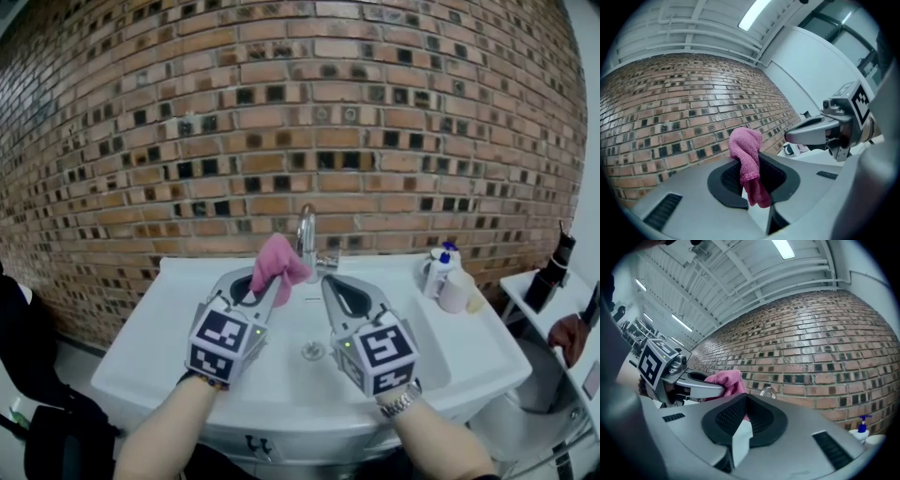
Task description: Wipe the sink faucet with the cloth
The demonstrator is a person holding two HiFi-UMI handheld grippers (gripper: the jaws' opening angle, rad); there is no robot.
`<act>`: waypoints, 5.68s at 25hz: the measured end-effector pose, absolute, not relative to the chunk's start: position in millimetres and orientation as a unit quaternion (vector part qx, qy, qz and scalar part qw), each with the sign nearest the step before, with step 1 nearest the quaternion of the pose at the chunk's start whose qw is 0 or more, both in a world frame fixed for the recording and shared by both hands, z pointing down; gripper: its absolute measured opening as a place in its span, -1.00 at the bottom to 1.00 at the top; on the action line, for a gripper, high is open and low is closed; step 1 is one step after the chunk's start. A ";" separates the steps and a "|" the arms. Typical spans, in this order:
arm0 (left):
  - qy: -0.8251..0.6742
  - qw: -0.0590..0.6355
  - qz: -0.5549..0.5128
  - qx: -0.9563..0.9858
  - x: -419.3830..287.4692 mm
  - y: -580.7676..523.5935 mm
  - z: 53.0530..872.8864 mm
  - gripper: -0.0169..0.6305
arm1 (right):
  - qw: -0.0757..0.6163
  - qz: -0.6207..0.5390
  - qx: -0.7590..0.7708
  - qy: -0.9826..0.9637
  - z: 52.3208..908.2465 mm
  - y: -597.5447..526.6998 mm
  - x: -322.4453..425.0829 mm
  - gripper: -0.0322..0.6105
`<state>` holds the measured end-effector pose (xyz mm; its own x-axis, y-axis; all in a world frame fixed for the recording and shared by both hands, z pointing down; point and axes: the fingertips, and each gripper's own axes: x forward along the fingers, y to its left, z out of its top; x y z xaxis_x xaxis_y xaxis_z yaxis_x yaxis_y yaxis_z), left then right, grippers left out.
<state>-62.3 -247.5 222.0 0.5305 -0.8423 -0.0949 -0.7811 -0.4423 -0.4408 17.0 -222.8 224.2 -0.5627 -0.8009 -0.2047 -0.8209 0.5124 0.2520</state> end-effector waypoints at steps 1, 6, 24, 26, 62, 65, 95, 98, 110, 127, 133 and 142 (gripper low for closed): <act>0.479 0.223 -0.073 -0.846 -60.6 -255.4 221.3 -0.78 | 0.034 0.161 -0.467 0.869 225.6 -230.3 19.9 -0.87; 0.476 0.226 -0.088 -0.846 -55.3 -288.8 216.6 -0.78 | 0.027 0.142 -0.477 0.867 229.6 -253.5 31.2 -0.87; 0.459 0.246 -0.115 -0.846 -41.4 -360.5 196.6 -0.78 | 0.034 0.152 -0.475 0.866 207.9 -303.8 35.0 -0.87; 0.459 0.246 -0.115 -0.846 -41.5 -365.9 193.2 -0.78 | 0.039 0.151 -0.476 0.865 206.3 -308.3 36.2 -0.87; 0.432 0.261 -0.128 -0.854 -27.9 -468.9 203.2 -0.78 | 0.038 0.114 -0.483 0.868 230.5 -334.9 52.4 -0.87; 0.431 0.259 -0.135 -0.854 -27.6 -475.2 210.6 -0.78 | 0.028 0.109 -0.484 0.868 233.8 -335.8 52.7 -0.87; 0.418 0.233 -0.218 -0.850 -36.1 -508.7 296.5 -0.78 | 0.007 0.103 -0.486 0.868 246.0 -341.7 51.2 -0.87; 0.425 0.223 -0.222 -0.849 -41.0 -511.8 304.5 -0.78 | 0.005 0.102 -0.486 0.868 248.1 -342.4 51.3 -0.87; 0.428 0.191 -0.259 -0.845 -46.2 -521.1 347.7 -0.78 | 0.000 0.098 -0.484 0.870 251.9 -344.7 49.9 -0.87; 0.427 0.169 -0.280 -0.843 -47.4 -513.4 375.3 -0.78 | -0.004 0.093 -0.486 0.869 256.1 -347.7 50.3 -0.87; 0.422 0.169 -0.285 -0.844 -45.6 -503.8 379.5 -0.78 | -0.009 0.090 -0.491 0.867 259.1 -350.0 52.4 -0.87; 0.425 0.159 -0.278 -0.847 -50.4 -493.8 380.1 -0.78 | -0.002 0.093 -0.501 0.860 259.7 -354.6 58.9 -0.87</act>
